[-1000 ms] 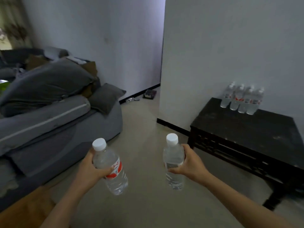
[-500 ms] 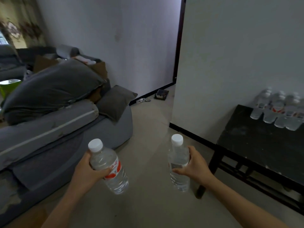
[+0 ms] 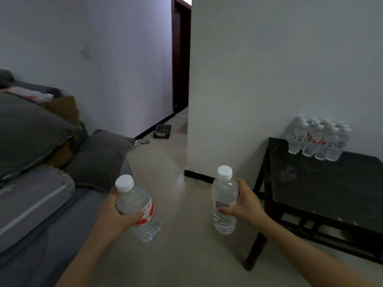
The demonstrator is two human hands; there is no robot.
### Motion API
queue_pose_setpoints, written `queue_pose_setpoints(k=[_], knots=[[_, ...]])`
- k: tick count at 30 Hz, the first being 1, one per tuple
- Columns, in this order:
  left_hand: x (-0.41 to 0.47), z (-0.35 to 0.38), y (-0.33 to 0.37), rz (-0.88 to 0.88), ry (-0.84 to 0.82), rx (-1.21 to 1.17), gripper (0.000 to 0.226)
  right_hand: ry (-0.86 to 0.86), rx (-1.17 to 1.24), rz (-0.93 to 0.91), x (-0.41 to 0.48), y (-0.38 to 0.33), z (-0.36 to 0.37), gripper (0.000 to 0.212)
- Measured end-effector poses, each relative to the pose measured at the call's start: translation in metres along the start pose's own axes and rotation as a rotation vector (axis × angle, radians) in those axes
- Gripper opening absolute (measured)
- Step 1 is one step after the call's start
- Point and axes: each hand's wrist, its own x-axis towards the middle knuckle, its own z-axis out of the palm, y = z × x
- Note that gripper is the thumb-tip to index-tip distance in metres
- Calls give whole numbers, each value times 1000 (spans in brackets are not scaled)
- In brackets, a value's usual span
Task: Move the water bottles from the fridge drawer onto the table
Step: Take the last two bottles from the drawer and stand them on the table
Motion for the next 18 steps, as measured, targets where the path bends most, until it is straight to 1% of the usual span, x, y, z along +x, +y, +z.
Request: queue_pose_setpoints(k=[3,7,12,18], knots=[[43,-1,-11,16,-37,-52,91,34,4,68,13,-2,10,69],[91,19,-27,29,-141,-107,77,68,-50,178,25,12,15,70],[147,58,-38,49,-281,-55,72,137,-85,282,52,42,1,73],[219,114,-31,89,-380,-7,65,248,-92,347,119,89,-6,72]])
